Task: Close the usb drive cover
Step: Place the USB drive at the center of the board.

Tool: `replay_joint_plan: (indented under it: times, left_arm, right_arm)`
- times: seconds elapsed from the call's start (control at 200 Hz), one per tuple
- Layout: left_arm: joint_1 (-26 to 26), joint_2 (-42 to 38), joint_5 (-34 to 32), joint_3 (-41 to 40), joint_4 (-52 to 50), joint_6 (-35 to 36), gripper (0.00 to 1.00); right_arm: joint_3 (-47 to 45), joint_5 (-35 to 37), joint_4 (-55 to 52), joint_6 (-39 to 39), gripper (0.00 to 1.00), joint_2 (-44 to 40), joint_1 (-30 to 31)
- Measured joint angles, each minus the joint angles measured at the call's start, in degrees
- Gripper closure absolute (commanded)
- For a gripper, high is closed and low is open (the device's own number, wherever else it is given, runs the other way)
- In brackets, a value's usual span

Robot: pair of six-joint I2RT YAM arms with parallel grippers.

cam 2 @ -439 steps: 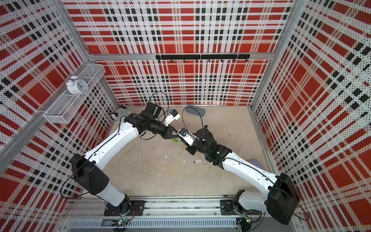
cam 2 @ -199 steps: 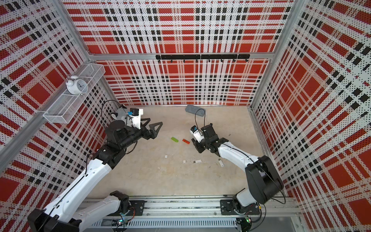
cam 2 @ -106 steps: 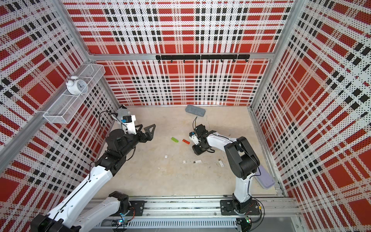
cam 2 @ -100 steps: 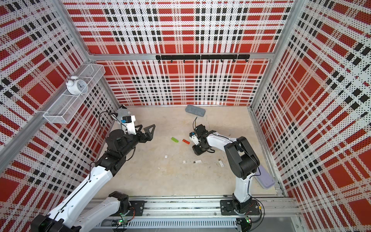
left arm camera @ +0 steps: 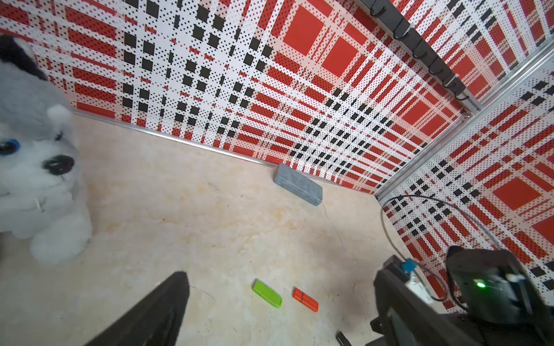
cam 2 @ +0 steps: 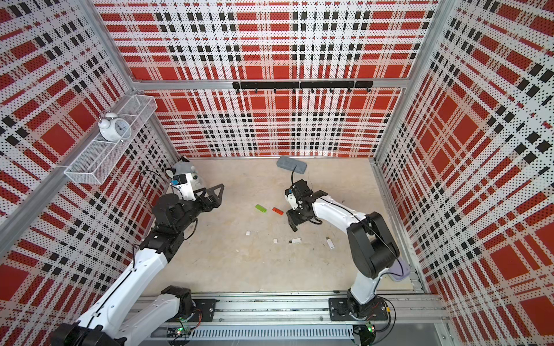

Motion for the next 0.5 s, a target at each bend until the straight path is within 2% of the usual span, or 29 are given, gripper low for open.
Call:
replay_joint_plan:
  times: [0.245,0.501]
  left_arm:
    - [0.35,-0.02,-1.40,-2.08,0.20,-1.22,0.02]
    - [1.38,-0.61,-3.04,-2.40,0.52,-1.46,0.02]
  right_arm:
    - [-1.81,5.31,4.94,15.80,0.46,-2.32,12.46]
    - [-3.87,10.16,4.02,27.41,0.46,0.17,16.41]
